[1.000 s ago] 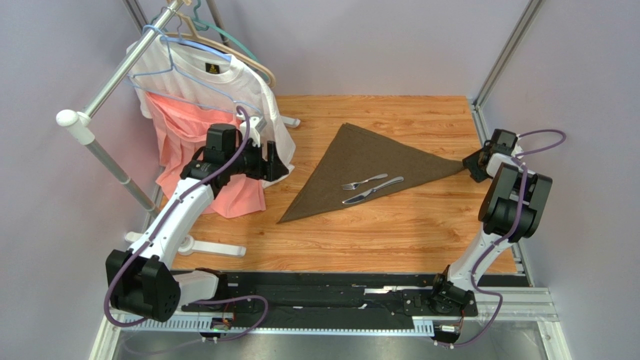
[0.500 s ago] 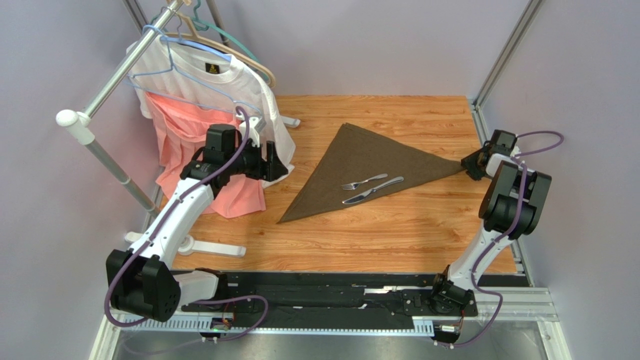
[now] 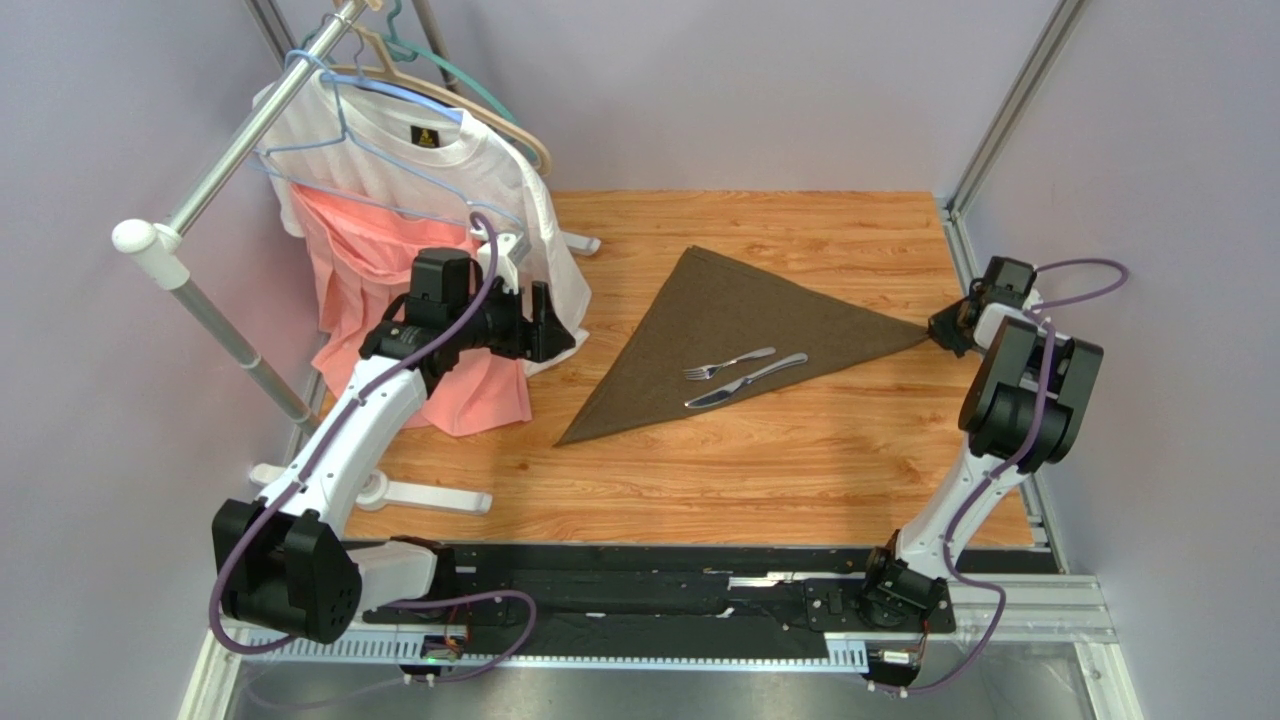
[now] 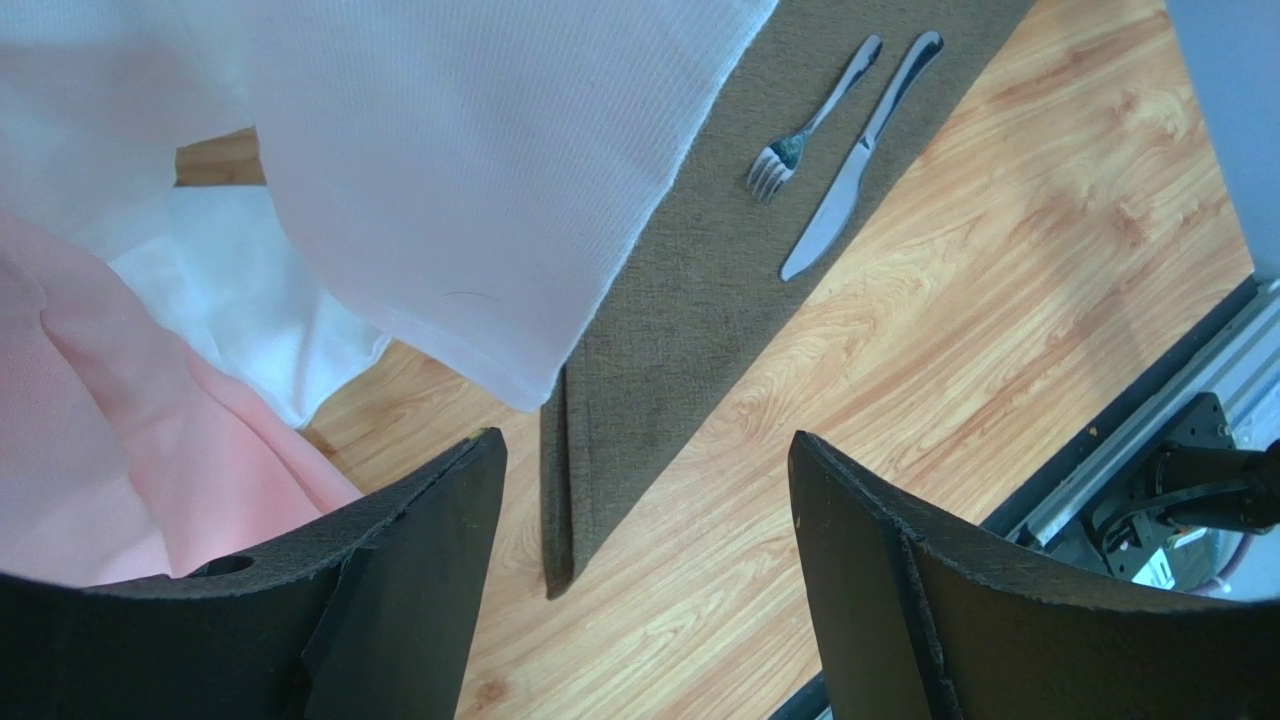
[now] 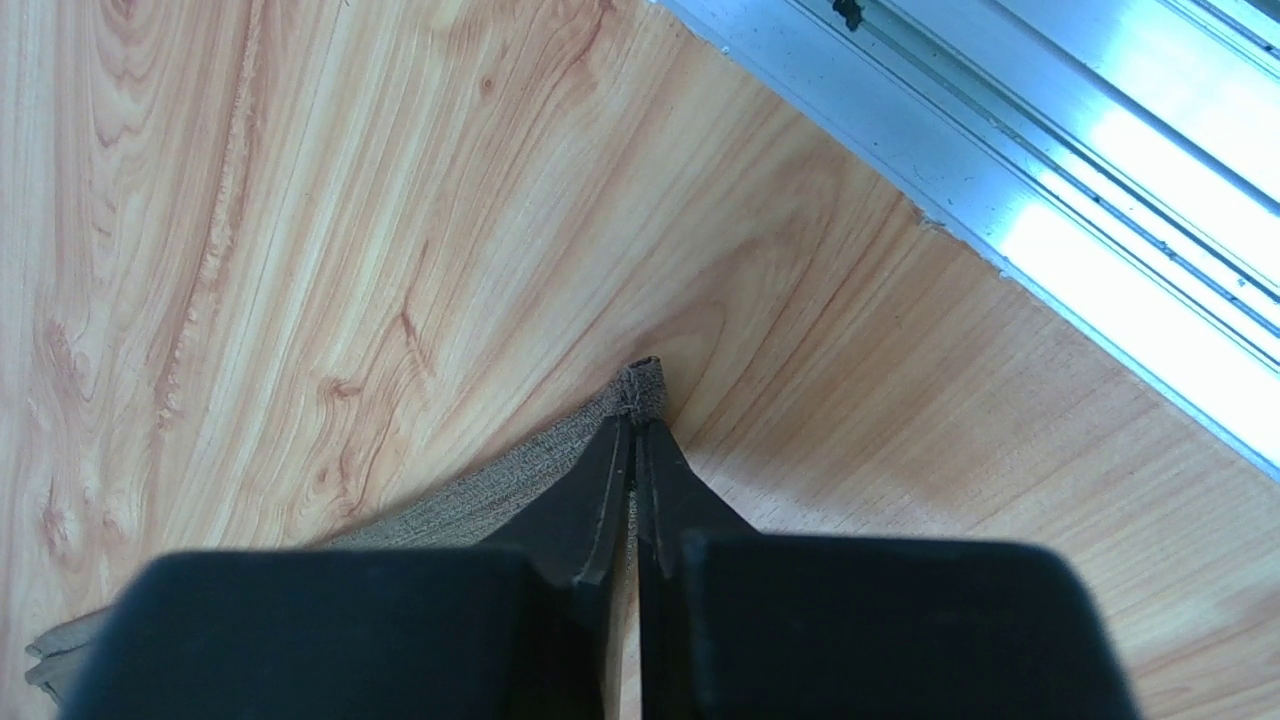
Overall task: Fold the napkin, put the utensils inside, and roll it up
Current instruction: Fold the napkin
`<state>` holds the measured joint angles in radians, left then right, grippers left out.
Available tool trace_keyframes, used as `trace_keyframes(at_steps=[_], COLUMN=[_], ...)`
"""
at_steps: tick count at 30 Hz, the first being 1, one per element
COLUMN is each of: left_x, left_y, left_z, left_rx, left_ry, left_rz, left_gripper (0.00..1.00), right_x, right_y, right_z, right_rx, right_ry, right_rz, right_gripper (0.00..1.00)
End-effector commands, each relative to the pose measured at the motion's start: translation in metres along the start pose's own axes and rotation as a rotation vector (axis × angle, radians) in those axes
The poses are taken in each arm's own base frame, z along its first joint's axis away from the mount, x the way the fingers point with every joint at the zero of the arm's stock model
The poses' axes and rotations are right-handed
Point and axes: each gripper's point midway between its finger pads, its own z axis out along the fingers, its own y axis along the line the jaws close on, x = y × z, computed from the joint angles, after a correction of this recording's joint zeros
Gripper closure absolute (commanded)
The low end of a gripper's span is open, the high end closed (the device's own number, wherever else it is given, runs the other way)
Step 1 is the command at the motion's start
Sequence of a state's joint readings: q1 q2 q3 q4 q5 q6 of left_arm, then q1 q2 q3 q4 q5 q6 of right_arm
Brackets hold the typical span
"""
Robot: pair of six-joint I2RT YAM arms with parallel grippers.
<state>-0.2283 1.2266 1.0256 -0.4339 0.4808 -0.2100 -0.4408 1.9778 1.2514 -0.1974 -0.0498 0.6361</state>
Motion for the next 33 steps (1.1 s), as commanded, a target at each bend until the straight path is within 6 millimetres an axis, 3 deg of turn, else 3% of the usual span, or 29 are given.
trace_keyframes(at_steps=[1, 5, 8, 9, 13, 19, 23, 28, 29, 33], left_x=[-0.009, -0.009, -0.009, -0.009, -0.010, -0.012, -0.011, -0.011, -0.010, -0.012], left_y=[-0.003, -0.005, -0.007, -0.008, -0.012, -0.018, -0.020, -0.025, -0.026, -0.029], left_z=[-0.003, -0.004, -0.005, -0.005, -0.006, -0.011, -0.014, -0.019, -0.020, -0.024], left_rx=[0.019, 0.025, 0.036, 0.039, 0.060, 0.079, 0.085, 0.097, 0.100, 0.108], left_ry=[-0.035, -0.035, -0.035, -0.034, -0.033, -0.041, -0.042, -0.046, -0.047, -0.061], left_rz=[0.027, 0.025, 0.026, 0.024, 0.023, 0.030, 0.030, 0.032, 0.033, 0.042], left_gripper=[0.22, 0.22, 0.22, 0.22, 0.22, 0.22, 0.22, 0.22, 0.22, 0.22], right_x=[-0.003, -0.008, -0.013, -0.020, -0.014, 0.010, 0.048, 0.093, 0.115, 0.159], right_y=[-0.008, 0.001, 0.020, 0.032, 0.061, 0.116, 0.147, 0.167, 0.174, 0.189], right_z=[0.007, -0.006, -0.027, -0.042, -0.073, -0.123, -0.147, -0.165, -0.169, -0.176], right_rx=[0.028, -0.020, -0.105, -0.149, -0.252, -0.388, -0.466, -0.527, -0.553, -0.610], right_ry=[0.007, -0.022, -0.053, -0.082, -0.120, -0.171, -0.139, -0.104, -0.073, -0.010], right_rz=[-0.021, -0.026, -0.027, -0.033, -0.079, -0.208, -0.297, -0.377, -0.409, -0.470], right_gripper=[1.00, 1.00, 1.00, 1.00, 1.00, 1.00, 1.00, 1.00, 1.00, 1.00])
